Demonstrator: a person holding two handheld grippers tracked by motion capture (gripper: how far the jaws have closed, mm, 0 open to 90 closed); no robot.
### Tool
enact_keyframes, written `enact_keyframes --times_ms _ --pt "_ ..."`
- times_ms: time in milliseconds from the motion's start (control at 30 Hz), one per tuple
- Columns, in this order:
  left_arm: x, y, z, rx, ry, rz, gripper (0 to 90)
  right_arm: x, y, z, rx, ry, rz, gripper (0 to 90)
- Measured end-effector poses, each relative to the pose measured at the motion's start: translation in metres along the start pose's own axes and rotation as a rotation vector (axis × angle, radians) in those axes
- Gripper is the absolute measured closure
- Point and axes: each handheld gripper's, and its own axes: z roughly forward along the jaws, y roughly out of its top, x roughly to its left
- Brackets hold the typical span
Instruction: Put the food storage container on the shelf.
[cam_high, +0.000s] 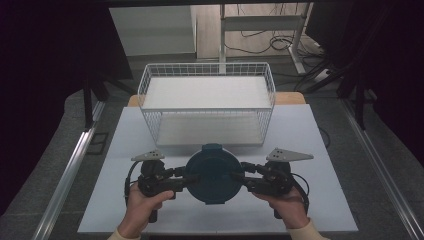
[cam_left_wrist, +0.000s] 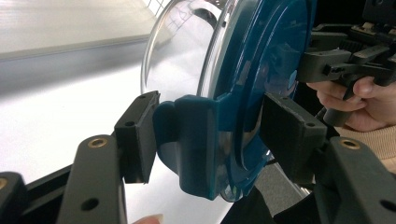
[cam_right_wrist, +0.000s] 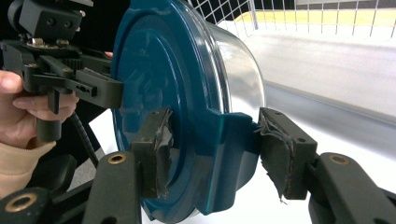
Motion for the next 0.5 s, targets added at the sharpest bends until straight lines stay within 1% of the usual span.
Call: enact_keyframes --times_ms 100,233,267,367,500 --pt "-0.001 0.003 -0.002 -0.003 0.002 0.01 38.6 0.002 0.003 0.0 0.006 -0.006 -0.026 45.9" --pt "-0.003 0.01 -0.003 -0.008 0.009 0.024 38.7 0.002 0.008 -0.001 -0.007 -0.003 -0.029 46.0" --pt "-0.004 0.013 -0.003 -0.008 0.01 0.032 38.7 0.002 0.01 -0.002 -0.005 -0.005 -0.027 46.0" --pt "-0.005 0.022 -0.005 -0.013 0.008 0.04 38.7 0.001 0.017 -0.004 -0.025 -0.006 -0.037 46.0" --pt "-0.009 0.037 -0.011 -0.03 0.009 0.051 38.8 0.002 0.031 -0.008 -0.043 -0.012 -0.058 46.0"
